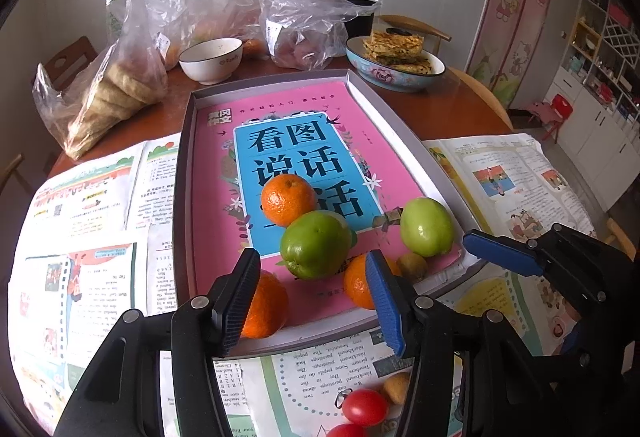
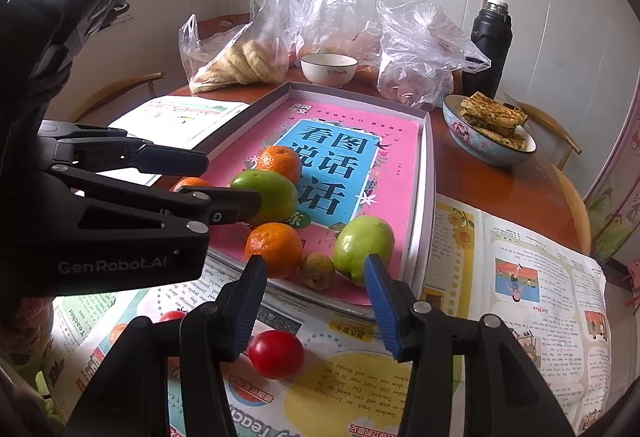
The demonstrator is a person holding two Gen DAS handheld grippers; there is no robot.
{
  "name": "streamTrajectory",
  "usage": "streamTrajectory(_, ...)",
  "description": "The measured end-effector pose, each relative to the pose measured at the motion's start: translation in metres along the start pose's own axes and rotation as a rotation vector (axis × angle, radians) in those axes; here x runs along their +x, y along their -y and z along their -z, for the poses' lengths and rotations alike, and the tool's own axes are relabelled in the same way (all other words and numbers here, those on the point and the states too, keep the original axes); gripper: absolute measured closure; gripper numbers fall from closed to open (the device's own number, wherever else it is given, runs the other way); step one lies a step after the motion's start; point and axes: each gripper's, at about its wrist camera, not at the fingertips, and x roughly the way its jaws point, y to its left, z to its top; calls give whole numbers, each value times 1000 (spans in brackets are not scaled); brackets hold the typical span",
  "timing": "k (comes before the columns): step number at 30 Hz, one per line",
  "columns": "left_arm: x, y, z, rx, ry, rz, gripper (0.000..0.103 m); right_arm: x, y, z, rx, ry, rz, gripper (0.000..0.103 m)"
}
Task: Organize fruits
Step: 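Withdraw both open tools from the box toward the red cherry tomatoes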
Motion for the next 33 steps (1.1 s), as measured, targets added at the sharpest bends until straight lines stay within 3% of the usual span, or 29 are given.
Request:
streamTrajectory(15, -22, -8, 4, -31, 47, -18, 28, -6, 1, -1, 11, 11, 11, 43)
streamTrajectory(33, -39, -13, 17, -49, 66, -70, 28, -19, 4, 3, 42, 30, 33, 38)
